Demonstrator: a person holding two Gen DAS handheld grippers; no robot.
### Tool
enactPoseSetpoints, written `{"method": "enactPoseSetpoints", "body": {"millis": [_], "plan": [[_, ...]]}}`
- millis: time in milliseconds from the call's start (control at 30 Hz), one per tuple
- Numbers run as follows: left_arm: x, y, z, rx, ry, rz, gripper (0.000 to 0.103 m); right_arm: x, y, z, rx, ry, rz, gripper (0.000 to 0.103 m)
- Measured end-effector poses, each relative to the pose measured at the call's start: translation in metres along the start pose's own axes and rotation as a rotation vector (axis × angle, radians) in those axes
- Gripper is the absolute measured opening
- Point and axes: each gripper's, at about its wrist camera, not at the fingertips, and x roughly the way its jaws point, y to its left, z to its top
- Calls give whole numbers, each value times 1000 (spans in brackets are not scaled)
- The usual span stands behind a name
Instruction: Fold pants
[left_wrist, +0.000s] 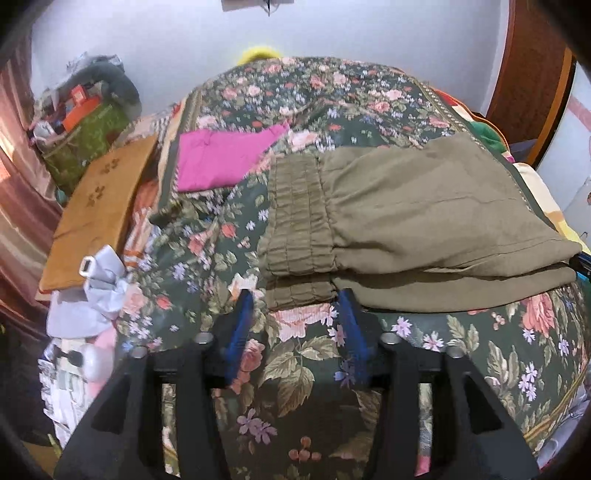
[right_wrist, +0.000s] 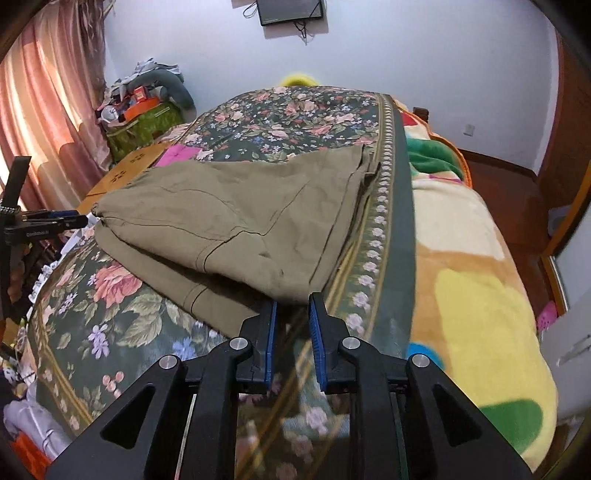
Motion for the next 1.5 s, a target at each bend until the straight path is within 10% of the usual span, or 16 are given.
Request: {"method": "enactPoseSetpoints", "body": {"millis": [133, 233, 433, 1000, 1100, 1300, 1500], "plan": [[-20, -9, 7, 36, -61, 22, 83, -19, 2, 2, -14, -36, -28, 21], [-29, -21, 14, 68, -97, 35, 98, -30, 4, 8, -10, -76, -25, 44], [-14, -50, 20, 171, -52, 18, 100, -26, 24, 22, -53, -94, 12, 63], [11, -90, 48, 296, -38, -31, 99, 54, 103, 45, -308, 29, 183, 63], [8, -90, 53, 281, -38, -76, 95, 62, 110, 49, -331, 33, 182, 63], [12, -88, 50, 246, -11, -142, 78, 60, 116, 57, -347, -1, 198, 20], [16, -98, 37, 286, -12, -111, 37, 49, 119, 59, -361, -29, 209, 9]]}}
